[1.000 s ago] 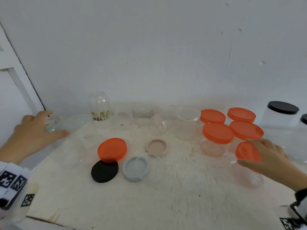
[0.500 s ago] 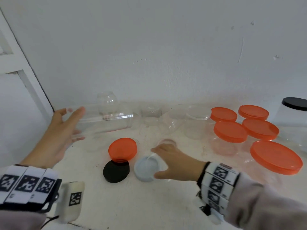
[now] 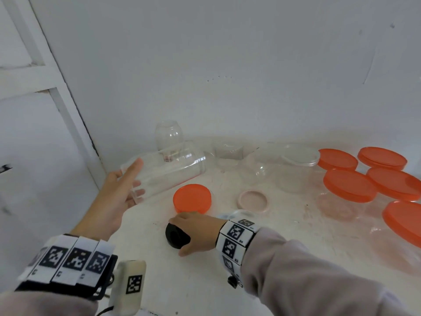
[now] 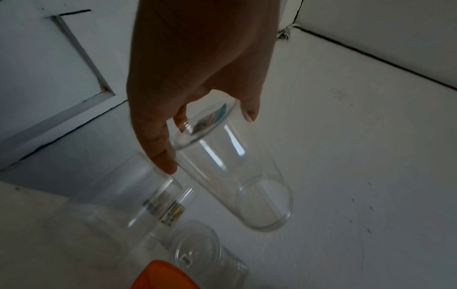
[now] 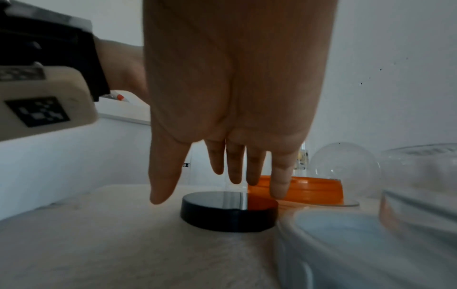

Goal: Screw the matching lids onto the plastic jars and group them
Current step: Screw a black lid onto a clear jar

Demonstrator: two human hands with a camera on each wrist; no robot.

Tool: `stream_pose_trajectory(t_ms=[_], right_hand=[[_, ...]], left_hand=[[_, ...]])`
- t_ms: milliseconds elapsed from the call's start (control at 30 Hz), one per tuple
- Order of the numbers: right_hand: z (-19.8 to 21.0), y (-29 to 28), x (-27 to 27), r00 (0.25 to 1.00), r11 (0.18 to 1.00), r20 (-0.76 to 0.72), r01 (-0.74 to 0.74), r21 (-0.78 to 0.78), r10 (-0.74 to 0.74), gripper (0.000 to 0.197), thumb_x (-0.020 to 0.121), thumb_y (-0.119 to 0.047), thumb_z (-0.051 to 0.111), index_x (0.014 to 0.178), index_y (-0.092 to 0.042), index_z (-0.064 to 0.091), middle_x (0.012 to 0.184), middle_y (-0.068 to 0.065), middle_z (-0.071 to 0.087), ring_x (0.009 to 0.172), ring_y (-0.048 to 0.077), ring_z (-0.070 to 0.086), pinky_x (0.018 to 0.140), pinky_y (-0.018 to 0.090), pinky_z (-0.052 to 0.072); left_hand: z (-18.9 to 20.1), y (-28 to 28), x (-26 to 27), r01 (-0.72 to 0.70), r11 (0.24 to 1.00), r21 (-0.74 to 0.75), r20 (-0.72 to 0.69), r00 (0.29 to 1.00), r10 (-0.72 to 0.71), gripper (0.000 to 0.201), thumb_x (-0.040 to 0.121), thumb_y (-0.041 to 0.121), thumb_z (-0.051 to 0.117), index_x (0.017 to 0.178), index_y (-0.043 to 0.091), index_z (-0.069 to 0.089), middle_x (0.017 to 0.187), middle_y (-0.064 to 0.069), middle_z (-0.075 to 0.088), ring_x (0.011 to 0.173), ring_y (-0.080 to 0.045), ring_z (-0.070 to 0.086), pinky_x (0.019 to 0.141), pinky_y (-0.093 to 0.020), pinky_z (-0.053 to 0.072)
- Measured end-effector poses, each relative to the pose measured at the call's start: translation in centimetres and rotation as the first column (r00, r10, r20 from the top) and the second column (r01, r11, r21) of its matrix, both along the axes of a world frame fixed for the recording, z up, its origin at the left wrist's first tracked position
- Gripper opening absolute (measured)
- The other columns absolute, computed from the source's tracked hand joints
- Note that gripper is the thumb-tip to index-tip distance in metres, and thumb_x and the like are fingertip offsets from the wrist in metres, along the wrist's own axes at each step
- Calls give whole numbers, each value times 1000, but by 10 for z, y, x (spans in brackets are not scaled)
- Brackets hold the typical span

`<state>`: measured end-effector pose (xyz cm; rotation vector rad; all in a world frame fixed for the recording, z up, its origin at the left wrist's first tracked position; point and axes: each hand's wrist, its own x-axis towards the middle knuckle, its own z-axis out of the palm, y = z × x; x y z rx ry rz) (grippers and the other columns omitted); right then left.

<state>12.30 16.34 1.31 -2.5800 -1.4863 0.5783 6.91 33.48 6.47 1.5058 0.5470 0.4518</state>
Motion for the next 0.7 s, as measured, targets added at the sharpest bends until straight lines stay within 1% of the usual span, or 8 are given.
stream_pose_trajectory(t_ms=[167,267,333,400,500,567,633,700], right_hand=[[-7,10,2,998,993,57,45,-113,-38,81,87,-38,66,151,-18,21,146,11,33,131,32,31,103,49,37],[-10,16,-1,992,988,107,85,-130,-71,77,85,-40,67,147,-19,27,138,12,37,126,33,30,96,48,38],[-11,18,-4,989,986,126,98,-133,-81,76,82,-40,70,143,-16,31,135,13,38,123,34,32,94,47,38],[-9,16,-5,989,985,132,92,-143,-73,77,80,-41,72,141,-12,34,133,14,39,121,34,35,94,46,40],[-2,7,-6,991,988,110,84,-127,-70,76,80,-43,73,137,-10,37,130,13,40,118,33,39,93,45,43],[5,-1,-6,994,991,78,86,-105,-78,75,81,-44,72,138,-11,37,129,11,39,117,33,40,92,44,44],[12,-12,-7,996,994,49,81,-79,-78,78,80,-45,72,141,-14,34,130,10,37,118,31,40,93,45,45],[19,-27,-6,996,995,11,89,-34,-89,85,79,-45,74,146,-20,29,134,7,34,120,29,37,96,44,44]], left_hand=[[-7,-3,-1,36,997,-66,-56,998,-39,88,53,55,75,122,11,42,114,-15,53,90,-28,61,72,-37,56],[-11,-4,1,73,995,-69,-98,992,-79,99,44,52,80,126,14,39,109,-13,52,86,-27,59,68,-36,56],[-14,-5,3,89,994,-58,-111,989,-95,101,41,51,80,126,16,39,99,-10,53,80,-24,57,69,-37,57],[-16,-6,5,116,993,-25,-124,985,-118,97,44,51,80,126,14,43,89,-8,54,74,-21,55,72,-37,57],[-19,-5,7,151,988,18,-110,983,-148,87,48,53,79,120,14,52,83,-7,55,65,-17,55,69,-34,58],[-20,-5,9,149,989,11,-77,986,-148,76,49,54,79,110,16,56,74,-6,57,62,-17,56,68,-35,59],[-21,-8,11,155,988,12,-52,987,-154,62,49,57,77,92,15,62,58,-2,62,58,-16,58,69,-34,59],[-21,-12,14,152,988,7,-44,988,-151,61,49,61,75,83,10,63,54,0,65,58,-14,61,68,-29,57]])
